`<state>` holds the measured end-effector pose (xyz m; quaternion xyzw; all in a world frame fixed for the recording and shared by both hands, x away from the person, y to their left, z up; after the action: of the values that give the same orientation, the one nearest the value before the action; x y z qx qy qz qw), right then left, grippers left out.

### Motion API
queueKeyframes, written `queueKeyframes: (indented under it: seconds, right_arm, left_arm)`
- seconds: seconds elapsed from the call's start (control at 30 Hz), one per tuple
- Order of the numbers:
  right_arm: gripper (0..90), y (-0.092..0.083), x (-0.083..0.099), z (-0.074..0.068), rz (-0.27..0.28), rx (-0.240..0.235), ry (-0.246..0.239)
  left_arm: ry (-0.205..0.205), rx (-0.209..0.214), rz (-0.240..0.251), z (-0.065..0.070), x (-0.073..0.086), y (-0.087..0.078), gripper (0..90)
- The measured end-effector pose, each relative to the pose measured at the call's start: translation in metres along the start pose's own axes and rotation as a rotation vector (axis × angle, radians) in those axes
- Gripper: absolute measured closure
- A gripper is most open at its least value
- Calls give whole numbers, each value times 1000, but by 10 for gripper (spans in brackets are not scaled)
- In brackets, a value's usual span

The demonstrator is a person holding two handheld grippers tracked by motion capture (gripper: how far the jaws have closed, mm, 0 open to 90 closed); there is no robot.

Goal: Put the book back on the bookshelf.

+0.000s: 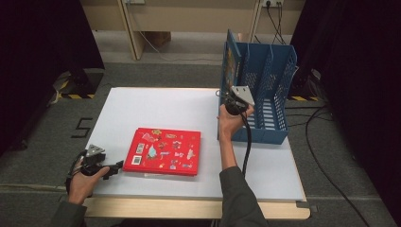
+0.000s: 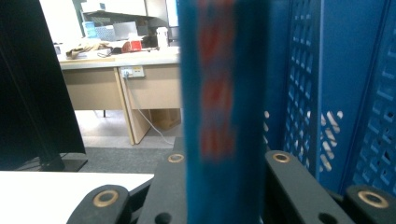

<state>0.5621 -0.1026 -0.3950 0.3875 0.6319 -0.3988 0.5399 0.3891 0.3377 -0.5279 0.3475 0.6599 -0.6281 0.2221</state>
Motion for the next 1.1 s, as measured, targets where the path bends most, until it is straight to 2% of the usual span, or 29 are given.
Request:
queueKeyframes:
  seconds: [0.1, 0.17, 0.23, 0.43, 0.53, 0.63, 0.73, 0.8, 0.9, 1.0, 1.1]
  right_arm:
    - [783, 0, 2, 1, -26, -3, 15]
    - [783, 0, 6, 3, -20, -10, 52]
    - [777, -1, 7, 4, -18, -10, 39]
    - [733, -8, 4, 2, -29, -42, 64]
    - [710, -15, 5, 2, -68, -64, 50]
    - [663, -22, 8, 1, -70, -105, 83]
    - [607, -29, 5, -2, -92, -153, 70]
    - [585, -36, 3, -6, -106, -209, 78]
    - [573, -45, 4, -8, -134, -242, 33]
    - [572, -52, 9, -9, -164, -267, 11]
    - [590, -55, 17, -7, -189, -277, 13]
  left_arm:
    - [0, 0, -1, 0, 0, 0, 165]
    - [2, -2, -1, 1, 0, 0, 164]
    - [4, -2, 0, 1, 0, 0, 163]
    - [3, -2, 0, 1, 0, 0, 165]
    - [7, -4, 0, 1, -1, 1, 163]
    - [5, -3, -1, 2, 0, 0, 165]
    - [4, -3, -1, 2, 0, 0, 165]
    - [3, -3, -1, 2, 0, 0, 165]
    - [4, -3, 0, 2, 0, 0, 165]
    - [2, -3, 0, 2, 0, 0, 165]
    - [4, -4, -1, 2, 0, 1, 164]
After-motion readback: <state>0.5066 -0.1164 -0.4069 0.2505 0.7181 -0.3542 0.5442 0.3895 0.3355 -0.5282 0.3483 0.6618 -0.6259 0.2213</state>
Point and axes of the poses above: each handheld gripper's, and its own axes: y roughly forward along the jaws, x roughly out of its underside, z roughly to its right, the point moved 4 cm from there along y, roughly forward along the jaws, and after that the axes turned 14 degrees about -x, right-handed, at the moved point
